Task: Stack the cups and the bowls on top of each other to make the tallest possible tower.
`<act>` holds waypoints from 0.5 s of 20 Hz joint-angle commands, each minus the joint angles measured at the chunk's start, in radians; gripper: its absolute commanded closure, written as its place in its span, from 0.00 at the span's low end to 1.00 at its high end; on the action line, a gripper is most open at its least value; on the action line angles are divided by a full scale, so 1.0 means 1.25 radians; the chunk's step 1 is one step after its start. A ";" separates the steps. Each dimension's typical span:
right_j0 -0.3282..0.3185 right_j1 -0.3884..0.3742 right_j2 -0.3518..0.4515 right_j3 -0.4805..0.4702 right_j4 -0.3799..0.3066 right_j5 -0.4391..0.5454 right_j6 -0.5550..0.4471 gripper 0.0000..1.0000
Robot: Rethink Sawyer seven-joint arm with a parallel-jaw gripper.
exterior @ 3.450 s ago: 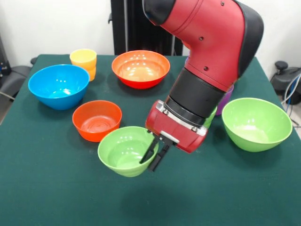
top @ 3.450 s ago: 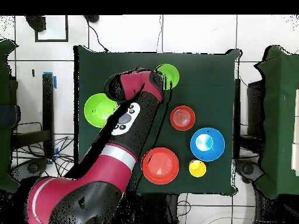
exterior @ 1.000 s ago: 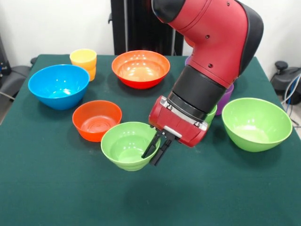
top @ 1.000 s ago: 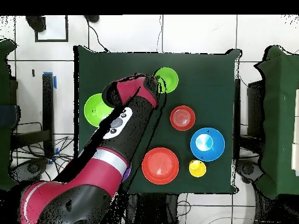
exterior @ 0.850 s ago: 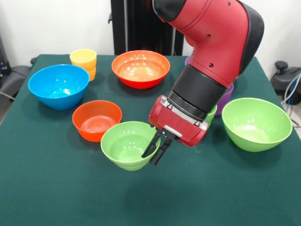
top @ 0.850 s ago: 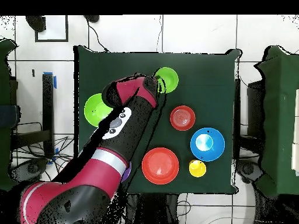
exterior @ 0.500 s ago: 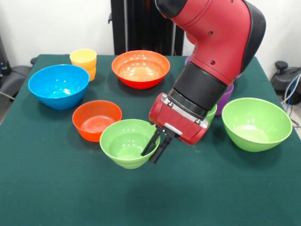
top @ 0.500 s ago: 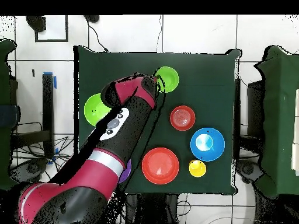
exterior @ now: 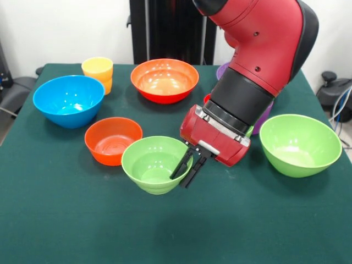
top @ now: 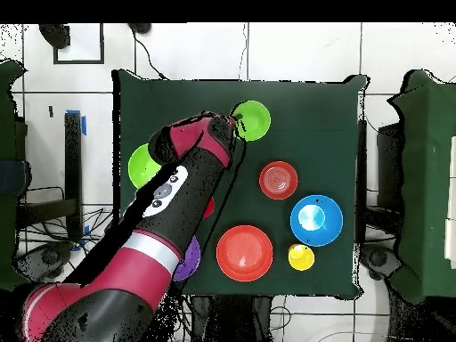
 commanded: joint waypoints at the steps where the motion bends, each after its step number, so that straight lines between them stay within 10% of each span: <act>1: -0.001 0.050 0.048 0.014 -0.045 -0.029 0.060 1.00; 10: 0.002 0.050 0.044 0.019 -0.046 -0.031 0.059 1.00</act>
